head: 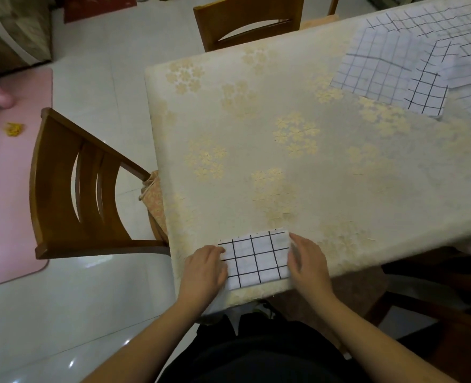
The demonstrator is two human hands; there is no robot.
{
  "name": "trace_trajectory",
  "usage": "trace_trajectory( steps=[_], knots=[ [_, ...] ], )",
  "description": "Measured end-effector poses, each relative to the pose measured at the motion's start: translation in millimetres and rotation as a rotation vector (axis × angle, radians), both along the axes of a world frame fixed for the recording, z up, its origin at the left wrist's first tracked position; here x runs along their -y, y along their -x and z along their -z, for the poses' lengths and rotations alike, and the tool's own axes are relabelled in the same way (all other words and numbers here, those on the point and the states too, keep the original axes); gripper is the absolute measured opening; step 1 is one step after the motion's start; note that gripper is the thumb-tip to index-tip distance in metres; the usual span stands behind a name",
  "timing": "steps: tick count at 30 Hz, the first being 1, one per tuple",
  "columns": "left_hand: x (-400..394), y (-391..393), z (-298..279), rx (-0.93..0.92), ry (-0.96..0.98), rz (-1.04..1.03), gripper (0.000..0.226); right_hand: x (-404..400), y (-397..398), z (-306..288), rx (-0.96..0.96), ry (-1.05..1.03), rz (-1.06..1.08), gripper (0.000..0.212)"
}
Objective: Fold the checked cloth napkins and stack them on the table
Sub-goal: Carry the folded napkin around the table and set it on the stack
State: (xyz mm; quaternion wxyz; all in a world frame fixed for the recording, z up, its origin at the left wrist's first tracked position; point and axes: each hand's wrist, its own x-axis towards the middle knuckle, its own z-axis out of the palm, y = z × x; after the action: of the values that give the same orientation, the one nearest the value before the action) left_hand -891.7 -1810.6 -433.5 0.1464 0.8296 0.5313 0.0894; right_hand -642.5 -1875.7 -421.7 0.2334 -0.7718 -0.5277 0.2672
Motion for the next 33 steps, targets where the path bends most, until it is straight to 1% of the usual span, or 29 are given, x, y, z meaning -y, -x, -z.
trace_trajectory(
  steps=[1, 2, 4, 6, 10, 12, 15, 18, 22, 25, 30, 31, 33],
  knots=[
    [1.2, 1.6, 7.1, -0.051, -0.063, 0.136, 0.042, 0.1, 6.4, 1.4, 0.056, 0.016, -0.085, 0.048],
    [1.7, 2.5, 13.4, -0.1, -0.082, 0.239, 0.049, -0.3, 13.7, 4.6, 0.117, 0.04, -0.167, 0.053],
    [3.2, 2.2, 21.6, -0.178, -0.055, 0.336, 0.061, -5.0, 29.9, 7.6, 0.241, 0.1, -0.314, 0.055],
    [2.9, 1.4, 26.2, -0.229, 0.001, 0.35, 0.063, -13.4, 45.9, 9.8, 0.311, 0.153, -0.408, 0.055],
    [2.3, -0.3, 26.0, -0.283, 0.106, 0.361, 0.062, -24.7, 60.5, 18.3, 0.341, 0.282, -0.501, 0.058],
    [2.4, -1.3, 24.9, -0.29, 0.139, 0.35, 0.063, -25.7, 58.8, 23.4, 0.362, 0.314, -0.534, 0.059],
    [1.6, 0.7, 23.7, -0.311, 0.182, 0.347, 0.064, -26.4, 47.4, 29.0, 0.412, 0.297, -0.55, 0.061],
    [-1.1, 5.7, 21.4, -0.354, 0.221, 0.342, 0.069, -26.4, 24.1, 32.1, 0.499, 0.284, -0.498, 0.064],
    [-5.5, 13.9, 20.5, -0.386, 0.276, 0.291, 0.087, -22.0, -20.4, 31.9, 0.537, 0.314, -0.406, 0.067],
    [-7.4, 14.8, 18.9, -0.409, 0.276, 0.308, 0.095, -22.3, -35.2, 32.3, 0.546, 0.35, -0.44, 0.067],
    [-10.7, 10.5, 11.5, -0.398, 0.278, 0.3, 0.094, -24.3, -34.5, 32.9, 0.502, 0.34, -0.43, 0.071],
    [-11.5, 9.2, 9.3, -0.379, 0.247, 0.298, 0.092, -24.4, -34.5, 33.0, 0.489, 0.34, -0.429, 0.072],
    [-15.2, 5.0, 2.3, -0.338, 0.257, 0.274, 0.085, -25.7, -34.4, 31.0, 0.452, 0.331, -0.416, 0.077]
  ],
)
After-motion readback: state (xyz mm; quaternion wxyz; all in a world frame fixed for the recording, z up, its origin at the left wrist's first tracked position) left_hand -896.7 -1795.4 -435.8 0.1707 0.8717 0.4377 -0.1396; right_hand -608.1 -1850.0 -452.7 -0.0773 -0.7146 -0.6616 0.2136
